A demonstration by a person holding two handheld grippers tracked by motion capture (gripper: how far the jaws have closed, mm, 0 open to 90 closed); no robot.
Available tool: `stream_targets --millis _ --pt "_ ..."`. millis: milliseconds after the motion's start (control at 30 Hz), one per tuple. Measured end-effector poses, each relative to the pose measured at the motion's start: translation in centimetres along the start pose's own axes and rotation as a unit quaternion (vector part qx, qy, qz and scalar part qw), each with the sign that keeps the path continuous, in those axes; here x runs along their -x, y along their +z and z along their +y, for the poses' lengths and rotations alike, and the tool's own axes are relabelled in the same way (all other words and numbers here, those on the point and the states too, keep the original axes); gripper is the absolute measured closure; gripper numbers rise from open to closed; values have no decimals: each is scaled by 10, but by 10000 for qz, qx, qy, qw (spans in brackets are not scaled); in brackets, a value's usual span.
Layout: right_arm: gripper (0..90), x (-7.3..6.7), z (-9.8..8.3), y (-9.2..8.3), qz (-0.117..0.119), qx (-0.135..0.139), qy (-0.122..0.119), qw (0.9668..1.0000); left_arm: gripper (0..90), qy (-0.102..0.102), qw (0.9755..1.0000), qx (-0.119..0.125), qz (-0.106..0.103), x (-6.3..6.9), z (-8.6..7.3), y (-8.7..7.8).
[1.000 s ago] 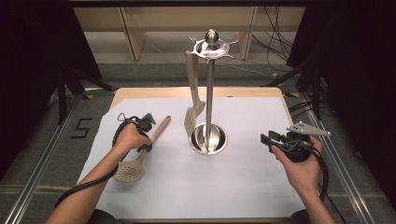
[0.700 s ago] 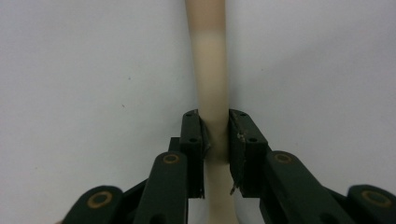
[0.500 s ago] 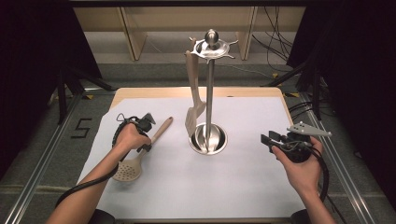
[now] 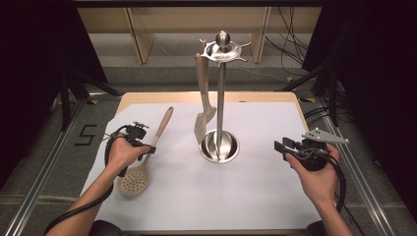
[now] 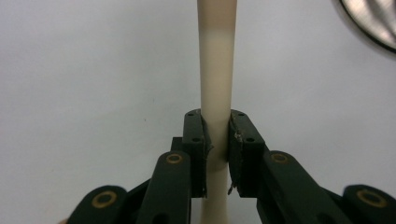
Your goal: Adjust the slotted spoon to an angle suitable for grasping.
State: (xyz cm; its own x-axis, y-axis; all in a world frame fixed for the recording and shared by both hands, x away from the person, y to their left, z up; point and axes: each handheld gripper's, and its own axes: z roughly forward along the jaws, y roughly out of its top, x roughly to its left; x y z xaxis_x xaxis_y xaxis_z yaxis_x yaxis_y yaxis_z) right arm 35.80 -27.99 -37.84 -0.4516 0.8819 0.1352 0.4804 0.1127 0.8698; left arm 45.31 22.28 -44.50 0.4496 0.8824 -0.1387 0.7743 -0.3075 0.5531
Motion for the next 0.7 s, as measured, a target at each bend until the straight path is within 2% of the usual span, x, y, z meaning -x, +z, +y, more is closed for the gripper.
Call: stream_targets --millis 67,100,167,200,233,267,333,400,433,500,567,600,700 --pt "610 0 0 -1 -38 -7 -9 10000 782 -97 9992 386 -64 1 -5 -6" --pt "610 0 0 -1 10 22 7 10000 782 -141 9980 607 -56 2 -8 -8" --pt "610 0 1 -2 10 35 1 10000 782 56 9966 813 -103 0 -14 -14" --pt "610 0 1 -2 13 78 -8 10000 782 90 9953 966 -66 0 -16 -17" --pt "609 -2 1 -2 43 69 128 9999 782 71 9936 1125 -97 1 -18 -18" --pt "610 -3 1 -2 61 41 176 9998 781 43 9915 1294 -108 2 -20 -19" --pt "609 -2 1 -1 35 104 70 9999 782 -47 9885 1508 -116 4 -22 -22" --pt "606 -3 2 -2 57 98 77 9999 782 -10 9851 1714 -126 5 -24 -25" --pt "605 -2 2 -2 6 126 -80 9999 782 -22 9825 1860 -109 7 -24 -27" --pt "605 -2 3 -3 17 116 -106 9999 782 -66 9774 2107 -149 10 -25 -29" --pt "605 -3 3 -3 95 127 -42 9999 782 -13 9728 2313 -129 12 -25 -33" --pt "605 -6 3 -3 100 95 101 9999 782 36 9706 2402 -124 13 -25 -36" --pt "605 -7 4 -4 57 103 62 9999 782 126 9646 2630 -119 18 -24 -41"
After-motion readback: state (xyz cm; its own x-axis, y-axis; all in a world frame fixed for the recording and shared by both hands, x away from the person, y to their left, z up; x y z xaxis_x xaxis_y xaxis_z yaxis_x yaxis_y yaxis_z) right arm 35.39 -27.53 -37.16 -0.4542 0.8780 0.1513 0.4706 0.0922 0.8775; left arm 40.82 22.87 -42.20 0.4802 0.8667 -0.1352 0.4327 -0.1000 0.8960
